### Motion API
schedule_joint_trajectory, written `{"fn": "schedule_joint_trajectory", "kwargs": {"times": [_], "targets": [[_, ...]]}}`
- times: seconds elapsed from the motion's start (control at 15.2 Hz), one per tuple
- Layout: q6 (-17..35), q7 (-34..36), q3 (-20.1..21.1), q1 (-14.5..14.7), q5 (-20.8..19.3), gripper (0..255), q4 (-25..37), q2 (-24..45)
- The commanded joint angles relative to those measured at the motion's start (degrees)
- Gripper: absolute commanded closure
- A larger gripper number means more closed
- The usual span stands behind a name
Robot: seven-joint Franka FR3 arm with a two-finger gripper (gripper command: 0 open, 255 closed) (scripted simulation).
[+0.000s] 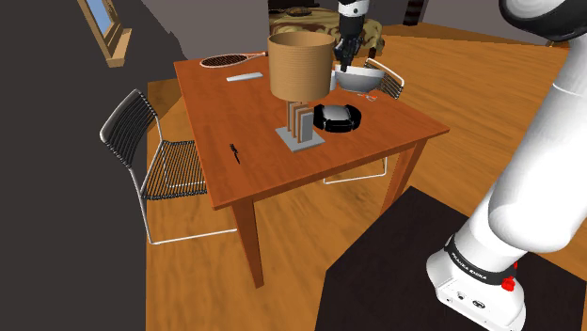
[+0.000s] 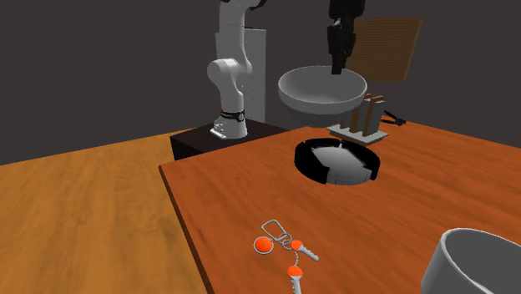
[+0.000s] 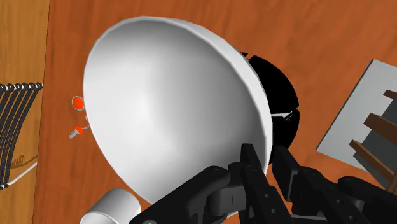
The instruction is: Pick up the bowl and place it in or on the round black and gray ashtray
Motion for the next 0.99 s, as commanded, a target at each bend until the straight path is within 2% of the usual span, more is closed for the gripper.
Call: {"fn": "schedule_joint_trajectory", "kwargs": {"times": [0.0,0.26,0.92], "targets": [[-0.92,2.26,0.97,1.23,-0.02,255,1.70,0.96],[-3.18,5.40,2.39,3.01,0.36,255,6.43,3.82],[4.45,6.00,2.41,3.17,0.25,255,-1.09,3.96]]}}
